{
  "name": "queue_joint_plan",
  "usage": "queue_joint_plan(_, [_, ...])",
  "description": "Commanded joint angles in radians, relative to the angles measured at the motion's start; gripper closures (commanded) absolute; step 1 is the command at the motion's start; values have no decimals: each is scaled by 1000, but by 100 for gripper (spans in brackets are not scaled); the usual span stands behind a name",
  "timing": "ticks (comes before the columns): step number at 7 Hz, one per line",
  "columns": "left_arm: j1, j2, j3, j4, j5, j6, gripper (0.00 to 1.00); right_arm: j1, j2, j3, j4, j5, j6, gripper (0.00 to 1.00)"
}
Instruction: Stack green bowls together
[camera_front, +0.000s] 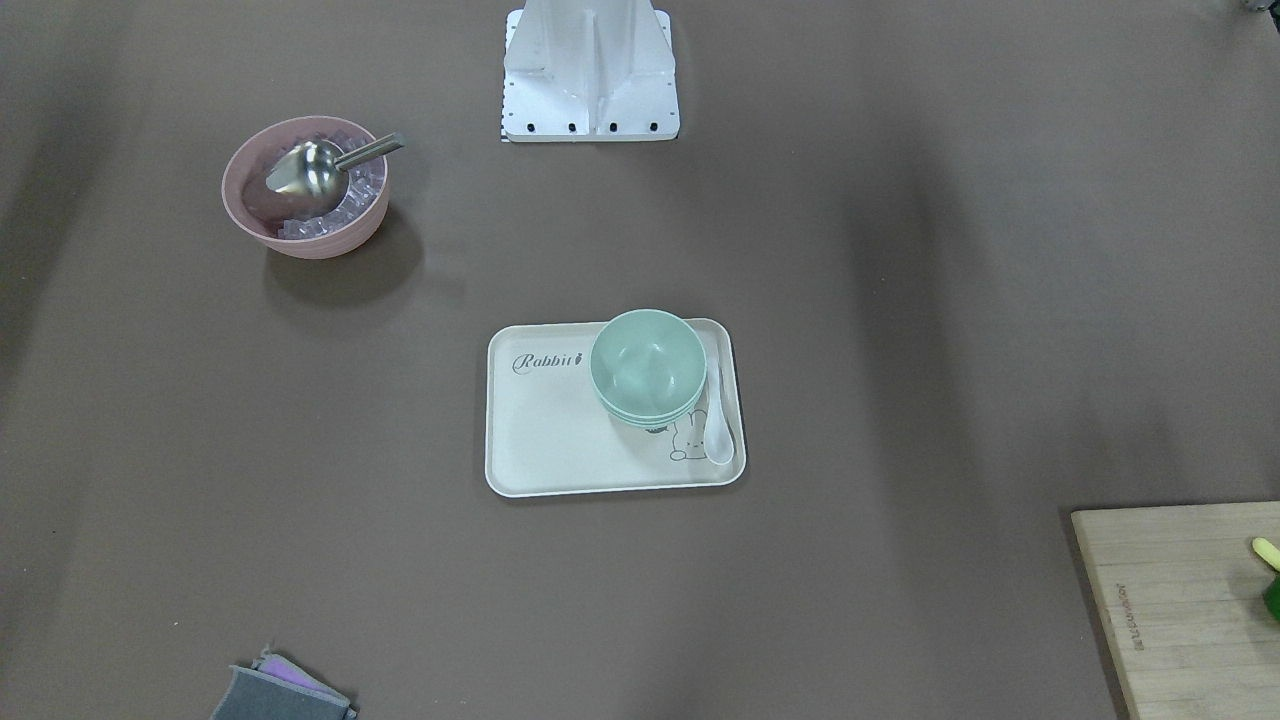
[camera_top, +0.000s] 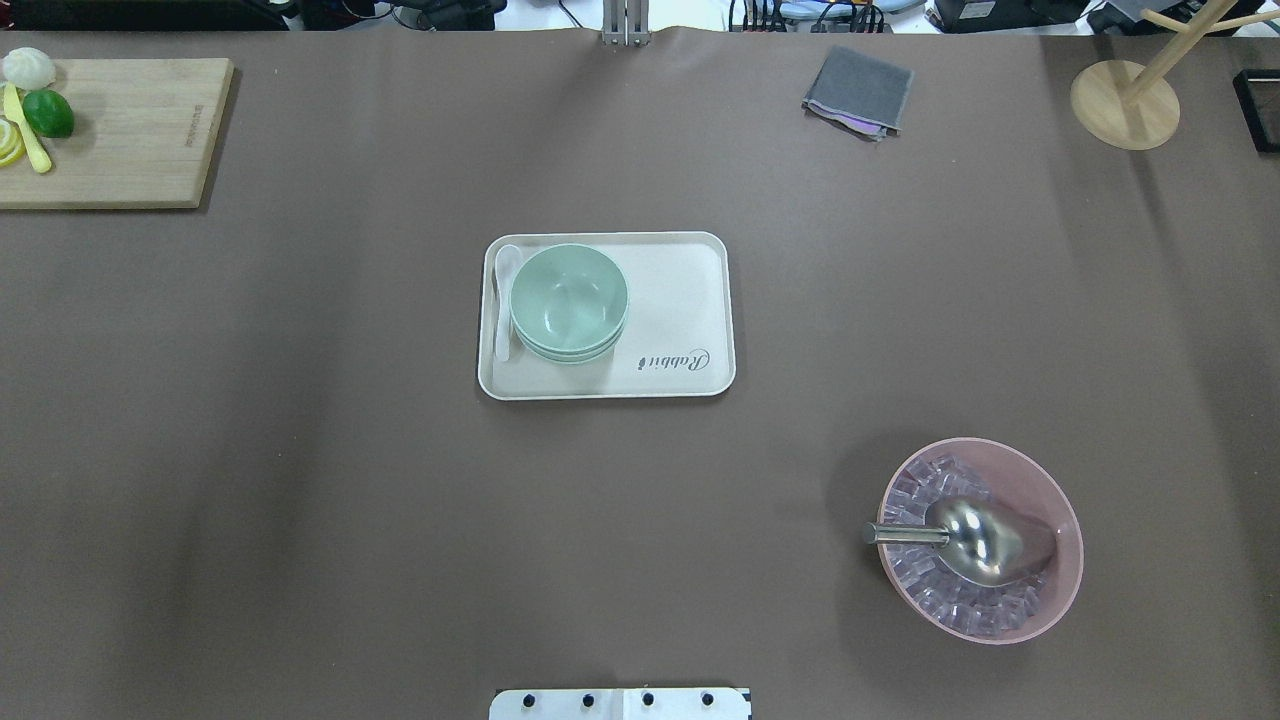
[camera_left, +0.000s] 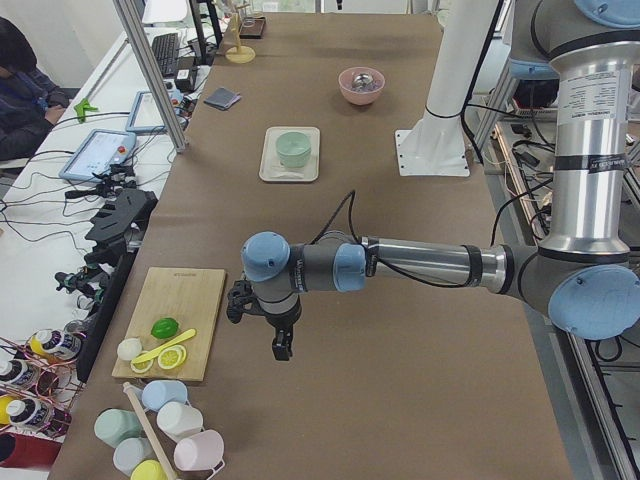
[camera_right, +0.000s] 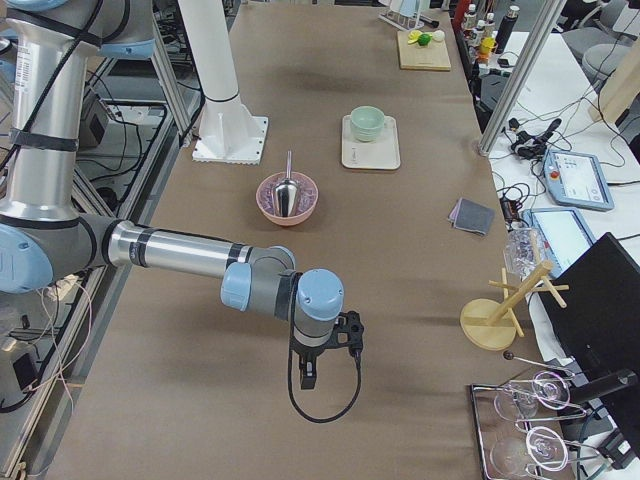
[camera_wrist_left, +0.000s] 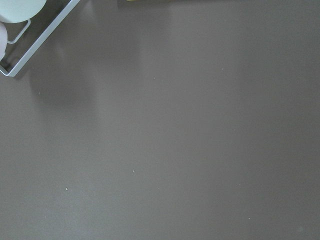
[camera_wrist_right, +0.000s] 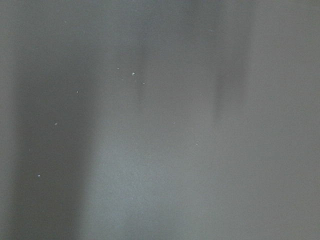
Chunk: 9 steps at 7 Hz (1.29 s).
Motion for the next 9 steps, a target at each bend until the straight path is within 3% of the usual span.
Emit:
queue_joint_plan(1, [0,0,1,0,0,0,2,-16,0,-3,0,7,0,0])
queue_joint_plan(9, [0,0,6,0,0,-3,2,-33,0,-4,0,30,0,0])
